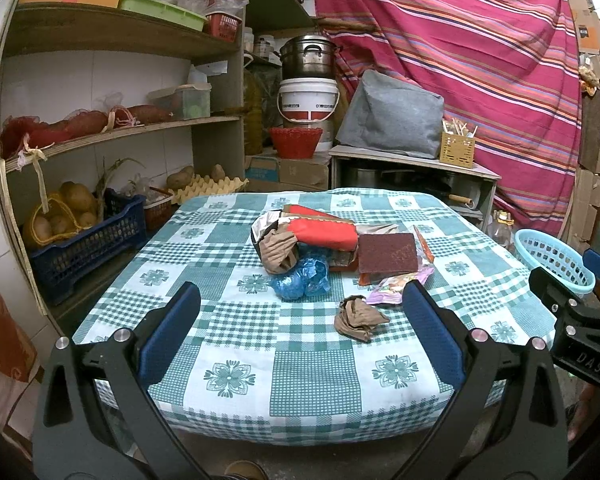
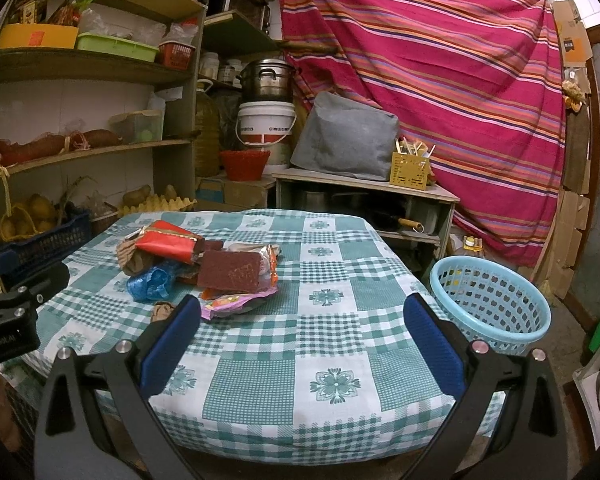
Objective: Collect trash
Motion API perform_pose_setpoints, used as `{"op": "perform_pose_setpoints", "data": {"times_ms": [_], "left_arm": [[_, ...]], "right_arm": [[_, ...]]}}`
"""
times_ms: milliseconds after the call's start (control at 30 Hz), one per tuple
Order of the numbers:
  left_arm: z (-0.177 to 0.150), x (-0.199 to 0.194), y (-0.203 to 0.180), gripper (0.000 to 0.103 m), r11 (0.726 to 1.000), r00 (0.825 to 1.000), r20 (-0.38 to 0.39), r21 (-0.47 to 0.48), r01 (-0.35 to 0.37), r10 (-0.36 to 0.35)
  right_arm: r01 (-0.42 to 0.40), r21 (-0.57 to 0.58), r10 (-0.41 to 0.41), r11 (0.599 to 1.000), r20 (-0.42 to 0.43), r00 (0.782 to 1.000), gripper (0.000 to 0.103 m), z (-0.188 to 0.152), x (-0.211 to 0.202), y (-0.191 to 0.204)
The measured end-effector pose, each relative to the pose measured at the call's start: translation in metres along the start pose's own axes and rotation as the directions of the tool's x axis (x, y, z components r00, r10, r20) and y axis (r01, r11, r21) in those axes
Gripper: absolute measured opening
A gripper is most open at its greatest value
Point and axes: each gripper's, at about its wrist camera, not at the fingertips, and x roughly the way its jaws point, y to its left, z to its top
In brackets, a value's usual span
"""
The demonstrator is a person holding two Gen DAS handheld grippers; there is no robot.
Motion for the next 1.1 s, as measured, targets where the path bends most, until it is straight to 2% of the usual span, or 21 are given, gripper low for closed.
{"op": "perform_pose_setpoints", "data": {"times_ms": [667, 833, 1000, 1100], "left_arm": [[0.000, 0.001, 0.003, 0.098, 1.000, 1.000, -0.004, -0.001, 0.000, 0.000], [-0.001, 0.009, 0.001, 0.098, 1.000, 1.000, -0.025, 0.004, -0.009, 0.009], [0.020, 0.020, 0.007, 0.098, 0.999, 0.999, -0.027, 0.020, -0.025, 0.025], [0.040, 0.033, 0.007, 0.098, 0.998, 0.999, -0.010, 0.043, -0.051, 0.051]], "right_arm": [[0.003, 0.003, -0.003, 1.000, -0.002, 1.000, 0.099, 0.002, -0.002, -0.009], [0.014, 0.015, -0.014, 1.000, -0.011, 1.000, 0.099, 0.002, 0.002, -0.013], [-0.003, 0.060, 0.006, 0.998, -0.059, 0.998, 0.099, 0.017, 0.023, -0.030], [-0.002, 0.039, 0.006, 0.999, -0.111, 0.994, 0.099, 0.033, 0.043, -0.035]]}}
